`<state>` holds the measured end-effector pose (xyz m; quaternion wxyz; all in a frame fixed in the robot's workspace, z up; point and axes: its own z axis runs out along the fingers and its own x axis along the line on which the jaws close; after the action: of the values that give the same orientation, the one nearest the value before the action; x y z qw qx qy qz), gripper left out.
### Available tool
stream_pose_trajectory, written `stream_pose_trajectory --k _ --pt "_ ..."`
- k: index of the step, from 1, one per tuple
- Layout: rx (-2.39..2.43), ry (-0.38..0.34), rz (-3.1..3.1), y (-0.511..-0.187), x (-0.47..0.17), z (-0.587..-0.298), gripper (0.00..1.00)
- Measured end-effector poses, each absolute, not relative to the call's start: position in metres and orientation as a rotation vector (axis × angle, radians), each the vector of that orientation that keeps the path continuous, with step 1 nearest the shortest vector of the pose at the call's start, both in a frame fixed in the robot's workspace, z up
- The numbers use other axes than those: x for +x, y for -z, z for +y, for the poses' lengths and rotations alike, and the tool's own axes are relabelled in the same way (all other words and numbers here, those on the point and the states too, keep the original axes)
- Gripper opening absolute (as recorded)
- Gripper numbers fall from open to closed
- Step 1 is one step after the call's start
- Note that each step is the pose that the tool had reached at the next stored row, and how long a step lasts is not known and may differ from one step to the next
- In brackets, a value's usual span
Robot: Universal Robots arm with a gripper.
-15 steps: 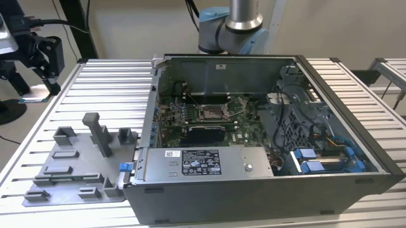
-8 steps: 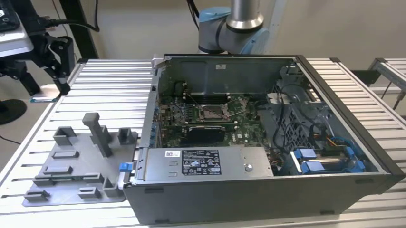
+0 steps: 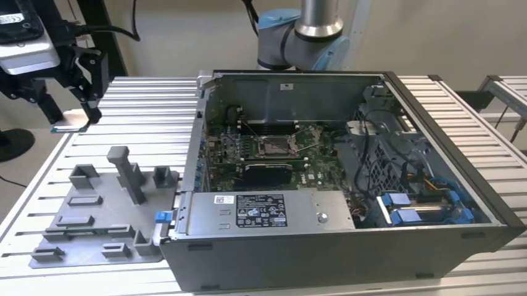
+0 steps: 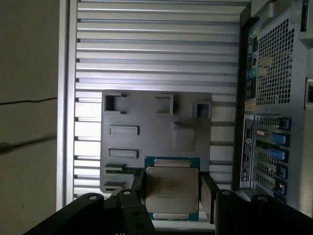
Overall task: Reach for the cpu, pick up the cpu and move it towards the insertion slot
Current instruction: 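Pick up the cpu and move it towards the insertion slot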
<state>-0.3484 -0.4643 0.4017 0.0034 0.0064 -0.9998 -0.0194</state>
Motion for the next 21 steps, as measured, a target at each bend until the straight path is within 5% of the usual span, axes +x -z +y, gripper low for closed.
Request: stream_pose_trajectory --k 21 --pt "0.02 0.061 -3.134 -0.402 -0.312 -0.464 0.0"
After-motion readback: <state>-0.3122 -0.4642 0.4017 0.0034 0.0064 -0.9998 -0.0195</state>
